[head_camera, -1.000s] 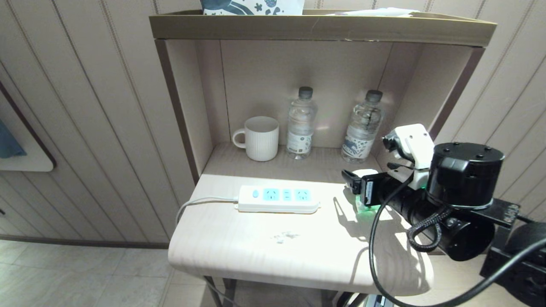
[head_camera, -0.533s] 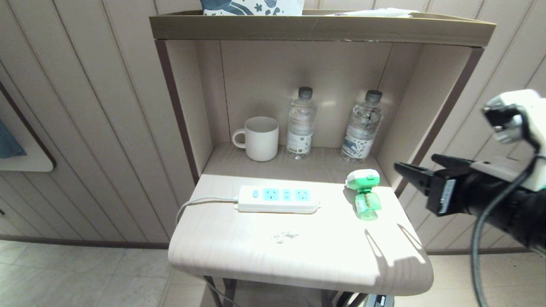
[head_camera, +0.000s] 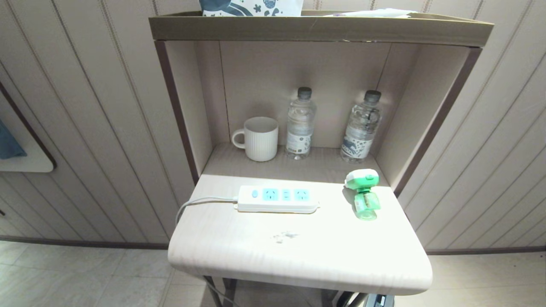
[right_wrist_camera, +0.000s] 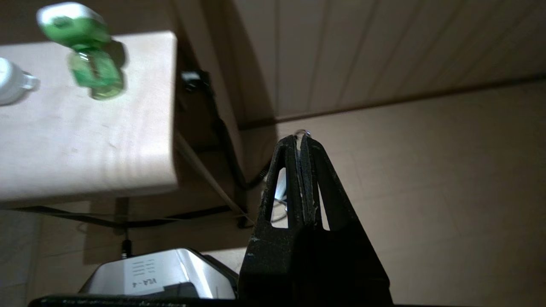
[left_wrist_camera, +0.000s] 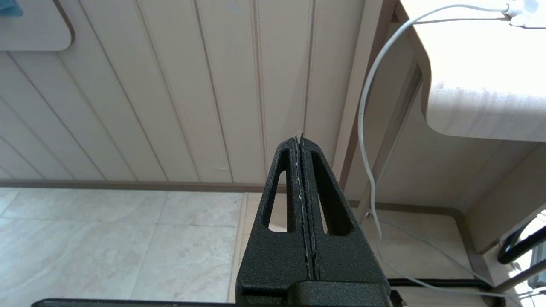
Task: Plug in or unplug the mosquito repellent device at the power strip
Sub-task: Pick up the mosquito repellent liquid
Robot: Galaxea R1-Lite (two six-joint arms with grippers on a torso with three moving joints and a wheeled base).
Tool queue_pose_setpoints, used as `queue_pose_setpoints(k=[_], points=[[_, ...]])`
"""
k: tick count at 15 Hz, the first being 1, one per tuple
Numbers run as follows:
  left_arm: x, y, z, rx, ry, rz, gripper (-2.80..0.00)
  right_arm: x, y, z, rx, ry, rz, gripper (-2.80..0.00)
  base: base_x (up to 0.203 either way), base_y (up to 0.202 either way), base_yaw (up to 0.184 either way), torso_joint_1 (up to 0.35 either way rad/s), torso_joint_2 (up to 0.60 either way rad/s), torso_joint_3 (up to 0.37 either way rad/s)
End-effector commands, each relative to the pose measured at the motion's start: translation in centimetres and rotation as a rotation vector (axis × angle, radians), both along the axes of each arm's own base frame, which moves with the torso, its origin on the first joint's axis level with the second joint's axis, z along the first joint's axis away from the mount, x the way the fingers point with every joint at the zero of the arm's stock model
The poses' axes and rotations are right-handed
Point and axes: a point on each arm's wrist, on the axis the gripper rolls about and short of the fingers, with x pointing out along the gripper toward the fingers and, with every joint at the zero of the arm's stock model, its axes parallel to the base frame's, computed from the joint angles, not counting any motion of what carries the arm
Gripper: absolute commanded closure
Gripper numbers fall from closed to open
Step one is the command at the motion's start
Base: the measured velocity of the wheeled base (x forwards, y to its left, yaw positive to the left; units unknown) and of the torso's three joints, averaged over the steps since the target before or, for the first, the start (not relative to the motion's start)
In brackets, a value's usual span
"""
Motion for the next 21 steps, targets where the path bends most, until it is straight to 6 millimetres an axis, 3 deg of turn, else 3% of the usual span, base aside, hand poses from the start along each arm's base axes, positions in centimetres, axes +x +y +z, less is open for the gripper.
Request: queue_pose_setpoints(k=[1, 2, 5, 8, 11, 13, 16, 21], points=[[0.0, 0.0, 0.0, 0.000, 0.000, 0.000, 0.00, -4.3, -1.0, -2.0, 0.016, -0.066, -0.137, 0.00, 0.000, 0.000, 0.000, 0.000, 0.00, 0.000], [0.0, 0.0, 0.0, 0.000, 0.000, 0.000, 0.00, -5.2, -0.8, -3.7, 0.004, -0.068, -0.174, 0.00, 0.000, 0.000, 0.000, 0.000, 0.00, 0.000], [0.0, 0.0, 0.0, 0.000, 0.000, 0.000, 0.00, -5.2, 0.2, -9.1, -0.061, -0.103, -0.221, 0.00, 0.000, 0.000, 0.000, 0.000, 0.00, 0.000], [0.0, 0.0, 0.0, 0.000, 0.000, 0.000, 0.00, -5.2, 0.6, -10.2, -0.112, -0.218, -0.197, 0.00, 0.000, 0.000, 0.000, 0.000, 0.00, 0.000], [0.0, 0.0, 0.0, 0.000, 0.000, 0.000, 0.00, -3.6, 0.8, -16.0, -0.164, -0.250, -0.091, 0.00, 0.000, 0.000, 0.000, 0.000, 0.00, 0.000], [0.0, 0.0, 0.0, 0.000, 0.000, 0.000, 0.00, -3.4, 0.9, -16.8, -0.192, -0.324, -0.035, 0.00, 0.000, 0.000, 0.000, 0.000, 0.00, 0.000], [0.0, 0.0, 0.0, 0.000, 0.000, 0.000, 0.00, -2.0, 1.4, -19.9, -0.181, -0.283, 0.175, 0.00, 0.000, 0.000, 0.000, 0.000, 0.00, 0.000], [0.0, 0.0, 0.0, 0.000, 0.000, 0.000, 0.00, -2.0, 1.4, -19.9, -0.161, -0.287, 0.175, 0.00, 0.000, 0.000, 0.000, 0.000, 0.00, 0.000]])
